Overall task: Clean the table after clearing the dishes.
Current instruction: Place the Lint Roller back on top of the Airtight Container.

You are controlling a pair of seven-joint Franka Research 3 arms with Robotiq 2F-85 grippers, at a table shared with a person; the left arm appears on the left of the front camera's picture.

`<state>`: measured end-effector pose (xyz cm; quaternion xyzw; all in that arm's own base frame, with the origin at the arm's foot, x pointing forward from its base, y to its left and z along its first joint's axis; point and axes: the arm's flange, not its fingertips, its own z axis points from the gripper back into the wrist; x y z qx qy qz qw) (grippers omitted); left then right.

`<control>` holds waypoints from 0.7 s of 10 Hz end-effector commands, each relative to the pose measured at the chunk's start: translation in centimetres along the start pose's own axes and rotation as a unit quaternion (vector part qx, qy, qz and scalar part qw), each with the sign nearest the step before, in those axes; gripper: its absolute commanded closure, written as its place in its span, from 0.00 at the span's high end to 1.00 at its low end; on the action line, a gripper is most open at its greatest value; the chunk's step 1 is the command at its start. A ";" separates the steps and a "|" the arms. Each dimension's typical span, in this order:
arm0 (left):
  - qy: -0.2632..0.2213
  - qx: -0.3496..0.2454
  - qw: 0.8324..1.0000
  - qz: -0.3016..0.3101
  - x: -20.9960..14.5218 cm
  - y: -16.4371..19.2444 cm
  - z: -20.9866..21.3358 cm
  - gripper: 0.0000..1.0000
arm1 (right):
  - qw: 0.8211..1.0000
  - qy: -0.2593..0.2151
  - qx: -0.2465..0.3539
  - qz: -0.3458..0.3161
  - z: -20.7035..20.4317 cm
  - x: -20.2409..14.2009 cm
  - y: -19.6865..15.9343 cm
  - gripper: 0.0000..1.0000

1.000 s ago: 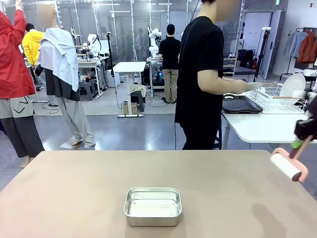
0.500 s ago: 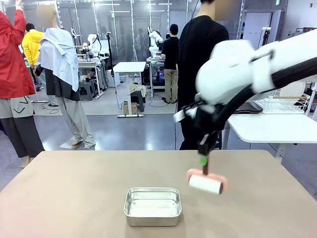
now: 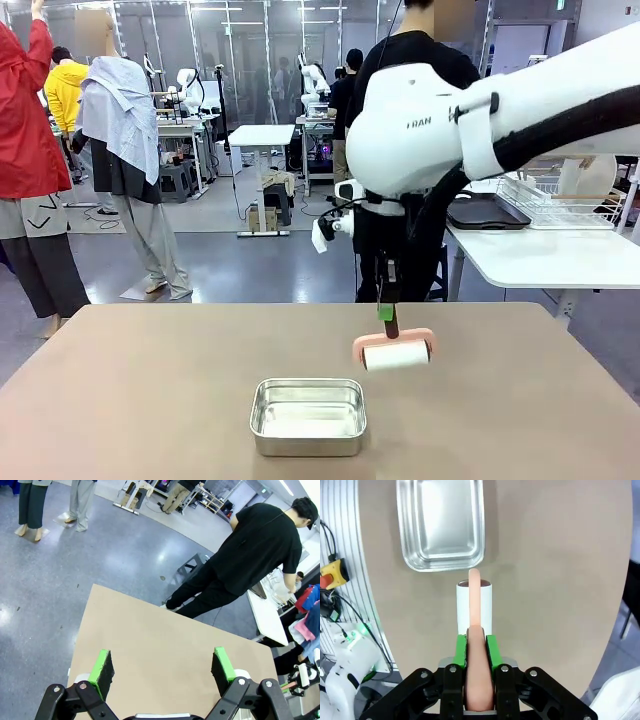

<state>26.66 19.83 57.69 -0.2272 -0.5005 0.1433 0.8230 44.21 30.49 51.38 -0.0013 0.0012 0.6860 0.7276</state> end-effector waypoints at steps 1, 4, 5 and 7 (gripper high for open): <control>-0.005 0.001 1.000 0.004 0.0 -0.1 0.0 1.00 | 0.996 -0.066 0.039 0.043 0.2 0.5 1.3 0.20; -0.005 0.001 1.000 0.004 0.0 -0.1 0.0 1.00 | 0.986 -0.159 0.015 0.058 -0.5 1.8 2.4 0.20; -0.005 0.001 1.000 0.004 0.0 -0.1 0.0 1.00 | 0.985 -0.162 -0.008 0.052 -1.3 2.2 2.5 0.20; -0.005 0.001 1.000 0.004 0.0 -0.1 0.0 1.00 | 0.988 -0.144 0.019 0.046 0.3 2.7 1.4 0.20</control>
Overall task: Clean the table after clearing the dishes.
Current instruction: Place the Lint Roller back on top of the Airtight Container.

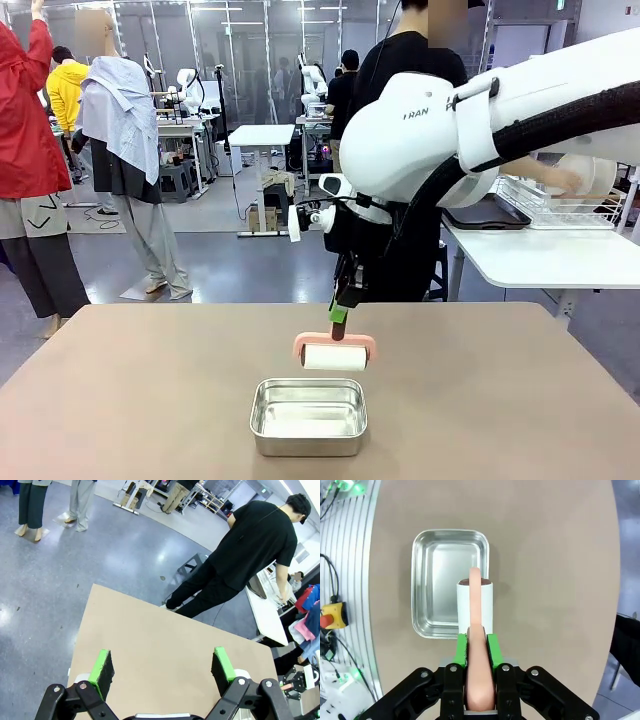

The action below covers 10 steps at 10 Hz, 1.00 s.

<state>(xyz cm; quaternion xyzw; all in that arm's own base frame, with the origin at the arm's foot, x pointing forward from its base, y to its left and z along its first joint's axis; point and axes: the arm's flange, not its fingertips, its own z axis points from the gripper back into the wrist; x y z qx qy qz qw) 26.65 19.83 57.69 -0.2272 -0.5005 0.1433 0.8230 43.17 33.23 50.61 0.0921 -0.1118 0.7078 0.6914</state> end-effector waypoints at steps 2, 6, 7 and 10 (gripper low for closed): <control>-0.005 0.001 1.000 0.004 0.0 -0.1 0.0 1.00 | 1.000 0.001 0.029 0.001 1.0 0.4 0.1 0.20; -0.005 0.001 1.000 0.004 0.0 -0.1 0.0 1.00 | 1.000 -0.018 0.021 -0.014 -0.4 0.2 0.0 0.20; -0.005 0.001 1.000 0.004 0.0 -0.1 0.0 1.00 | 0.999 -0.028 0.025 -0.029 -0.9 0.0 0.1 0.20; -0.005 0.001 1.000 0.004 0.0 -0.1 0.0 1.00 | 0.997 -0.031 0.054 -0.051 -2.9 0.7 1.4 0.20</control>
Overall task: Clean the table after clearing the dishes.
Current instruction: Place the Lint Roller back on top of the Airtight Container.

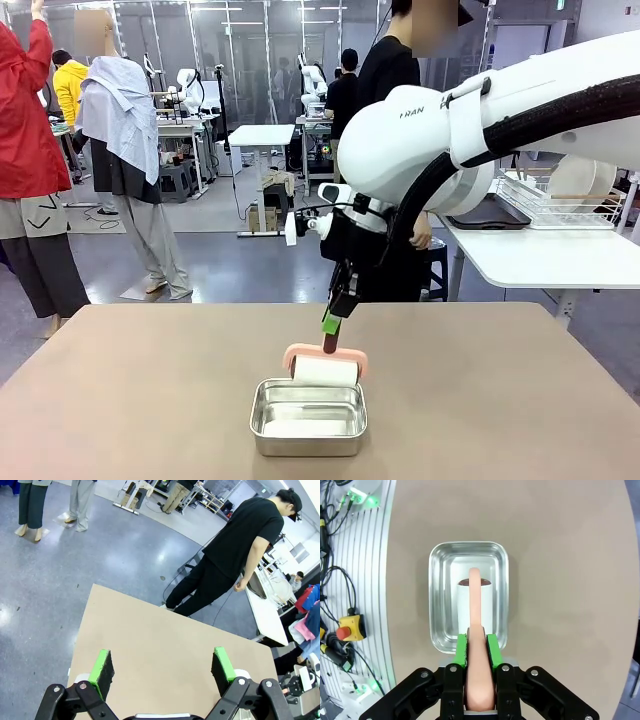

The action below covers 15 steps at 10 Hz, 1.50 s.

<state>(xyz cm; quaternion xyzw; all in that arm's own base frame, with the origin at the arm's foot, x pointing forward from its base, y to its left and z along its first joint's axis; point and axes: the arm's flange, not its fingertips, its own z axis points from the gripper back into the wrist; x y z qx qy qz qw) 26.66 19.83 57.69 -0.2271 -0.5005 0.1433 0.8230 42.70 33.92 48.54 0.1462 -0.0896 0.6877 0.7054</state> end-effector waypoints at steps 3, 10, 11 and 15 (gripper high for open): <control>-0.005 0.001 1.000 0.004 0.0 -0.1 0.0 1.00 | 0.999 0.000 0.019 -0.027 -3.7 0.5 -0.8 0.20; -0.005 0.001 1.000 0.004 0.0 -0.1 0.0 1.00 | 0.999 0.035 0.032 -0.016 -7.6 2.2 -4.1 0.20; -0.005 0.001 1.000 0.004 0.0 -0.1 0.0 1.00 | 0.999 0.038 0.035 -0.016 -7.8 2.2 -4.2 0.20; -0.005 0.001 1.000 0.004 0.0 -0.1 0.0 1.00 | 0.997 0.058 0.042 -0.013 -9.9 2.6 -5.3 0.20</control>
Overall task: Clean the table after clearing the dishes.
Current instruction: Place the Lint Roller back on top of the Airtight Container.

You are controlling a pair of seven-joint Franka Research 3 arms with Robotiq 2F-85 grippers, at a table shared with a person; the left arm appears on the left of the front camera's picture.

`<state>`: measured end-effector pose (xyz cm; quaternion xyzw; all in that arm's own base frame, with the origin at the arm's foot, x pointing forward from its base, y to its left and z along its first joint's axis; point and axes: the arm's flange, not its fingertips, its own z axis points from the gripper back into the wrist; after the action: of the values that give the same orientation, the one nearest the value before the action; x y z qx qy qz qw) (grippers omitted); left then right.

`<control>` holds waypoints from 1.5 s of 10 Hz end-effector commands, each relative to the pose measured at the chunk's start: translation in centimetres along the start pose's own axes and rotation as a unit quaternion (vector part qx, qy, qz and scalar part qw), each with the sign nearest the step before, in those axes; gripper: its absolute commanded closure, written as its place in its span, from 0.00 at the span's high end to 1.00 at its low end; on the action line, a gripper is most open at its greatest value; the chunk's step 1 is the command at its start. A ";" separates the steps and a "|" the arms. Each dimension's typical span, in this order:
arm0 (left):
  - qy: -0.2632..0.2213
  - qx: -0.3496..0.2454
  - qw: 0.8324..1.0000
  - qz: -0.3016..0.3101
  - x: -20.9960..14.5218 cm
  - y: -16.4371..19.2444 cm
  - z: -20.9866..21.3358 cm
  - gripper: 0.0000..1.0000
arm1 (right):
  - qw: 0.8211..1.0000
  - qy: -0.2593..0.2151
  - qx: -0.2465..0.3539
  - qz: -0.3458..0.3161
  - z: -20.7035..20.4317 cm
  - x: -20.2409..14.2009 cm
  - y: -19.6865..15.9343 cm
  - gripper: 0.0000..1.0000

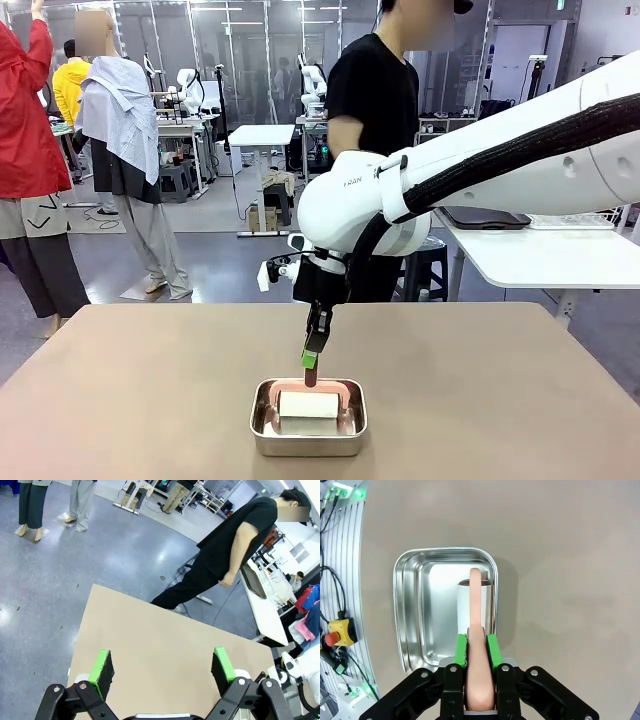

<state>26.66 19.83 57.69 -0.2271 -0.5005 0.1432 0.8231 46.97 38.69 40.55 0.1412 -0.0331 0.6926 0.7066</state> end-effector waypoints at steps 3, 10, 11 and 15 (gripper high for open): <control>-0.005 0.001 1.000 0.004 0.0 -0.1 0.0 1.00 | 0.999 0.032 0.011 -0.011 -2.7 1.3 -1.2 0.20; -0.005 0.001 1.000 0.004 0.0 -0.1 0.0 1.00 | 1.000 0.025 -0.011 0.004 -0.9 2.0 0.1 0.98; -0.005 0.001 1.000 0.004 0.0 -0.1 0.0 1.00 | 1.000 0.024 -0.012 0.004 -0.6 1.9 0.2 1.00; -0.005 0.001 1.000 0.004 0.0 -0.1 0.0 1.00 | 0.999 0.028 -0.017 0.010 0.4 1.8 0.4 1.00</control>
<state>26.66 19.83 57.69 -0.2271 -0.5005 0.1432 0.8231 47.35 40.67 41.15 0.1228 -0.0263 0.7032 0.6998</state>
